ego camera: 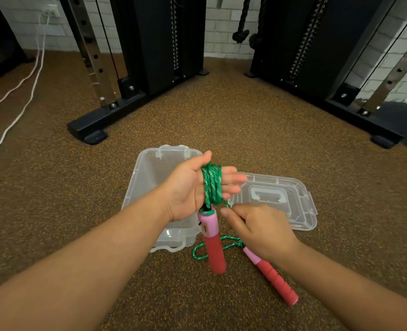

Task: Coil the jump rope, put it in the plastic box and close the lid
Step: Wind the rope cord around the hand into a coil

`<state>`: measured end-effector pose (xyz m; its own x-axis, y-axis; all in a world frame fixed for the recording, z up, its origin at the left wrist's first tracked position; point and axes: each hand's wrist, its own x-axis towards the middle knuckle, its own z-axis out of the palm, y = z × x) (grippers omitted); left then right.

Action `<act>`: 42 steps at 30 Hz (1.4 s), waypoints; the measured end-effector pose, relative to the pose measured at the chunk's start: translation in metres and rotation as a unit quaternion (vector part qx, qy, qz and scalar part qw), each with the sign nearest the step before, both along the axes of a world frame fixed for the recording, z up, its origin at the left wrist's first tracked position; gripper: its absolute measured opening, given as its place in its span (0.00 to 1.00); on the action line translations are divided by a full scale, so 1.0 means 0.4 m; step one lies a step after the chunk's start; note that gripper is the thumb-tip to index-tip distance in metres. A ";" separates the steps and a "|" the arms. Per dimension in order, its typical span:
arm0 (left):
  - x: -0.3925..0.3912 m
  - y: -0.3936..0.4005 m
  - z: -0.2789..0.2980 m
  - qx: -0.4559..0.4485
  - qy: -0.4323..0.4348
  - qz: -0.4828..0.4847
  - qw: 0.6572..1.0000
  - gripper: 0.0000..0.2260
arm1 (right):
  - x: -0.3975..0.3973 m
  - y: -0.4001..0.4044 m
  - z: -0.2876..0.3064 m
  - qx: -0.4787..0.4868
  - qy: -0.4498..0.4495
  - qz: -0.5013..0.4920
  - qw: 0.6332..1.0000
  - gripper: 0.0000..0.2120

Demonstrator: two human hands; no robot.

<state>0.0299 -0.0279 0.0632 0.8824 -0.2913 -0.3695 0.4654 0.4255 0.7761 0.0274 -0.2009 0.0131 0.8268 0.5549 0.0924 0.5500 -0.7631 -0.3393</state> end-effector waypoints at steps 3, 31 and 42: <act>0.004 -0.006 -0.004 -0.012 0.012 0.025 1.000 0.31 | -0.041 0.009 0.023 -0.003 -0.023 0.066 0.998 0.18; -0.014 -0.024 -0.005 0.116 -0.092 -0.075 0.986 0.18 | 0.085 -0.033 -0.014 0.298 0.211 -0.007 0.931 0.14; 0.013 -0.006 0.004 -0.007 -0.025 0.042 0.999 0.30 | -0.015 -0.051 -0.027 0.144 0.137 0.061 0.978 0.14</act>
